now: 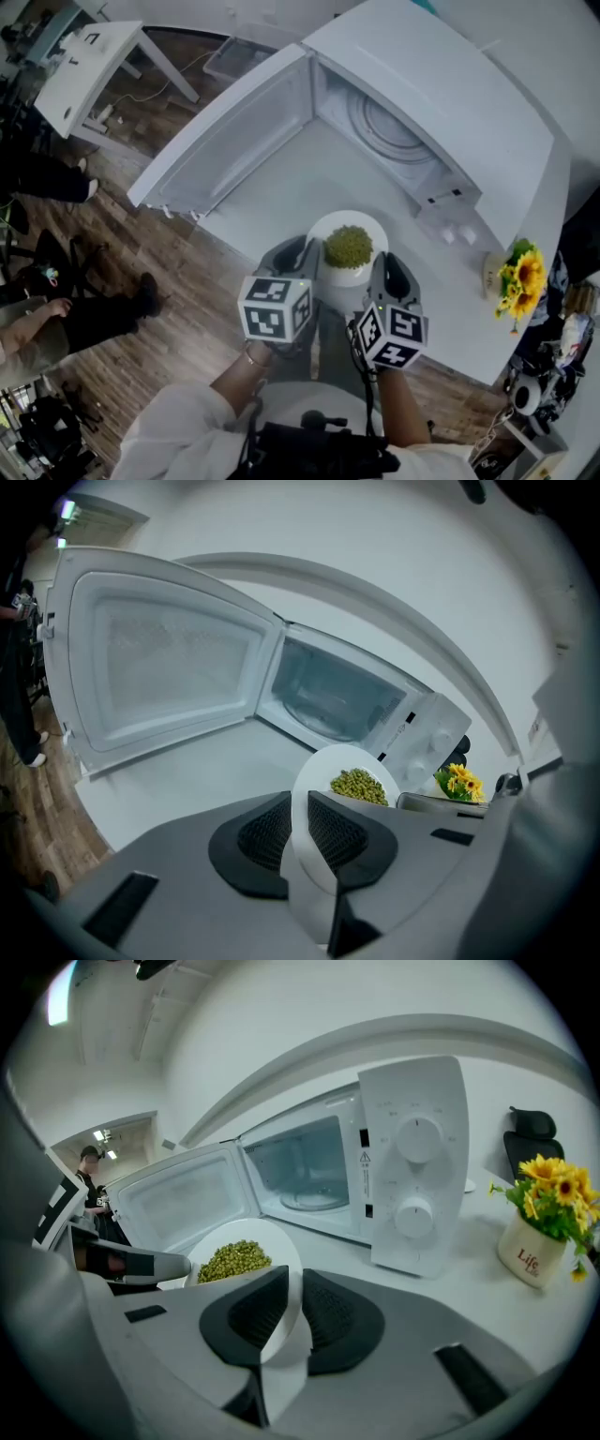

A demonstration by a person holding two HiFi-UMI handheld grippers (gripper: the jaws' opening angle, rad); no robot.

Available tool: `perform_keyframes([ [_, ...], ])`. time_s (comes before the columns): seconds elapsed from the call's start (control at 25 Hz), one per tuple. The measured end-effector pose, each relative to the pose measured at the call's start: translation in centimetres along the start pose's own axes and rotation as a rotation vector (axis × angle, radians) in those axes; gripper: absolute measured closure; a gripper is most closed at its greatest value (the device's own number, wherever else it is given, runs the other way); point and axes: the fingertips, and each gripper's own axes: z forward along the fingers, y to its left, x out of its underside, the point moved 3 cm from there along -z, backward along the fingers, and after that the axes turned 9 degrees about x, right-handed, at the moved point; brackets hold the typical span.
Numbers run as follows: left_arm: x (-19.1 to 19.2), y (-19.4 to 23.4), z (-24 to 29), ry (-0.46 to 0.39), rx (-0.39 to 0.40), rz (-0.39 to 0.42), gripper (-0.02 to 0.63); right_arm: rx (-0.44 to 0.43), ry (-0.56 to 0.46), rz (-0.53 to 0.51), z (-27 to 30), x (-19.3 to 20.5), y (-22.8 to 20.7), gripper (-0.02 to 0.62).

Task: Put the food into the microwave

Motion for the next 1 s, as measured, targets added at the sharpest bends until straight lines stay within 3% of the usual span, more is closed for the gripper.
perform_keyframes([
  [0.64, -9.3, -1.7, -1.9, -0.117, 0.037, 0.077, 0.537, 0.003, -0.198, 0.022, -1.4, -9.5, 1.7, 0.537],
  [1.0, -12.1, -0.2, 0.4, -0.109, 0.04, 0.087, 0.537, 0.013, -0.23, 0.055, 1.1, -11.9, 2.2, 0.541],
])
